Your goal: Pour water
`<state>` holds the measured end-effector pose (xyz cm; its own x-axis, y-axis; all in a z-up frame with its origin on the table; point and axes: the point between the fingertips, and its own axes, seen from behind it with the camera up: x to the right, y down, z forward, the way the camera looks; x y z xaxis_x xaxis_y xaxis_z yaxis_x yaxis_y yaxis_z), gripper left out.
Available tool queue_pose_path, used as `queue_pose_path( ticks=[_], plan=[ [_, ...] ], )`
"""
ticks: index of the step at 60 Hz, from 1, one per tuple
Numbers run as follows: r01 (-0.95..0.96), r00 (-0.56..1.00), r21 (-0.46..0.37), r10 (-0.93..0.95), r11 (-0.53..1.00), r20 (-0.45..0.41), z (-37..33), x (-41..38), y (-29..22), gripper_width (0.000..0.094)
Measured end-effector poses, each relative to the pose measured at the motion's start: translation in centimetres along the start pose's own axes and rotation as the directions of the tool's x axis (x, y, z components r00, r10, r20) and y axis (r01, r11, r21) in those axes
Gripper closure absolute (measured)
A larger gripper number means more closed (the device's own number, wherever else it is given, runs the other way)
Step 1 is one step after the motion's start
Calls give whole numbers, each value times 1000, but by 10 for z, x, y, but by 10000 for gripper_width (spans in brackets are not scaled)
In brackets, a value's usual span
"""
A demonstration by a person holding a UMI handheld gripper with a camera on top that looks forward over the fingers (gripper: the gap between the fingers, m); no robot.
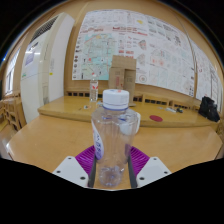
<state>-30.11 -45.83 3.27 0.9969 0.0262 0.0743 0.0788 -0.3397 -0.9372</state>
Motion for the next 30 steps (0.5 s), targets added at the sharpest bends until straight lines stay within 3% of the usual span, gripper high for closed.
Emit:
queue_pose_path(
  ticks=[9,11,12,19,30],
  plan=[
    [4,1000,14,-4,1000,11,1,-4,-1,574],
    [-1,1000,15,1,1000,23,1,-6,-3,556],
    [-2,1000,14,1,1000,26,1,-7,-3,611],
    [5,998,28,-6,1000,58,1,-14,-16,612],
    [-99,970,86,77,991,230,-5,-58,-88,610]
  ],
)
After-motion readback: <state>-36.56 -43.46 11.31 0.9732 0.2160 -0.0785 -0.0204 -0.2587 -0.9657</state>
